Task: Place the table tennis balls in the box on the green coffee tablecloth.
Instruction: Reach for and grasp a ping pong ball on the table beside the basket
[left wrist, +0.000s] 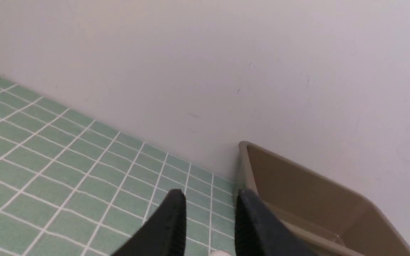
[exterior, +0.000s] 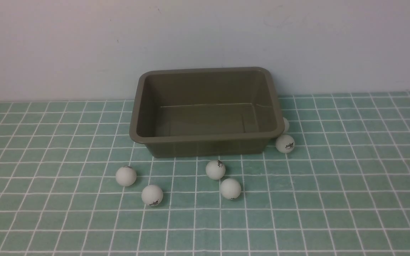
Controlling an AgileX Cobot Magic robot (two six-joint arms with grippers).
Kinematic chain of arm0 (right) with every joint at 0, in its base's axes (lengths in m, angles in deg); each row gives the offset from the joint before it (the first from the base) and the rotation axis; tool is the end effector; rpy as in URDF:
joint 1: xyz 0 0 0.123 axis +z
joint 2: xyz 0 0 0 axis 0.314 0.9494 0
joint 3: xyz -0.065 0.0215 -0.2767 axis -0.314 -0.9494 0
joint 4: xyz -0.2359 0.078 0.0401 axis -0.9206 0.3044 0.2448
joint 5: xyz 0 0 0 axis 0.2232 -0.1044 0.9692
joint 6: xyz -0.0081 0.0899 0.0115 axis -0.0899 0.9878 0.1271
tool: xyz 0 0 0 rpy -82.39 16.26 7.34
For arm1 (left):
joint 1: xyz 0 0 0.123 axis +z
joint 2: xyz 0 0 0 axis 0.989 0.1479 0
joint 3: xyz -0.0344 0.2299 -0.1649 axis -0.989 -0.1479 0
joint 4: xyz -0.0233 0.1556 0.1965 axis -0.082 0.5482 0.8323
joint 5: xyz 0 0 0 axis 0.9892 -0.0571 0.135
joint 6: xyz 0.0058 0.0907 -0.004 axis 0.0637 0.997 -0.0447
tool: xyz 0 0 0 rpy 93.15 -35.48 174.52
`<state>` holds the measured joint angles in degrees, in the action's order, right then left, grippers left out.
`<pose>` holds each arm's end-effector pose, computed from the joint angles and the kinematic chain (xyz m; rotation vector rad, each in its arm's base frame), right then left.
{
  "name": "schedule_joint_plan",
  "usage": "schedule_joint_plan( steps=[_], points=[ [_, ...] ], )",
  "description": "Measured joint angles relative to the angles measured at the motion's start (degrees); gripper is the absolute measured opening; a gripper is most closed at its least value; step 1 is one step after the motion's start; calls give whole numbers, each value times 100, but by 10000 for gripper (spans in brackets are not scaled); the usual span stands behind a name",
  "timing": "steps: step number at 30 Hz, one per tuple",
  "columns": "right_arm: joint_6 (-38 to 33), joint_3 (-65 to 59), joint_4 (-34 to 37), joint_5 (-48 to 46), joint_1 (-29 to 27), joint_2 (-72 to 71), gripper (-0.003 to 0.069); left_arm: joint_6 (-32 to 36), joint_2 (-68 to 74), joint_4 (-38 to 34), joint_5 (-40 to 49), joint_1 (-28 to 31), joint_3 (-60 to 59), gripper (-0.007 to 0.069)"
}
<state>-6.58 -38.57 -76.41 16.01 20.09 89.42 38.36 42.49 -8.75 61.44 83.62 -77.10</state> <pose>-0.0051 0.0142 0.3425 -0.0600 1.7657 0.2294 0.0567 0.0010 0.2021 -0.4330 1.4795 -0.4127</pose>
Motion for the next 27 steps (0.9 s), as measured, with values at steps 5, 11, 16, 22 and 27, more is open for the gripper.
schedule_joint_plan(
  steps=[5, 11, 16, 22, 27],
  points=[
    [-102, 0, 173, 0, 0, 0, 356, 274, 27, -76, 1377, 0, 626, 191],
    [-514, 0, 447, 0, 0, 0, 356, 945, 524, -476, 2316, 0, 1611, 221],
    [-722, 0, 564, 0, 0, 0, 356, 1773, 1139, -701, 3108, 0, 2406, 239],
    [-766, -7, 790, -99, 0, 0, 356, 3187, 2422, -651, 3969, 0, 3284, 241],
    [-902, -232, 1145, -127, 0, 0, 356, 4752, 3738, -616, 4033, 0, 3803, 290]
  ],
)
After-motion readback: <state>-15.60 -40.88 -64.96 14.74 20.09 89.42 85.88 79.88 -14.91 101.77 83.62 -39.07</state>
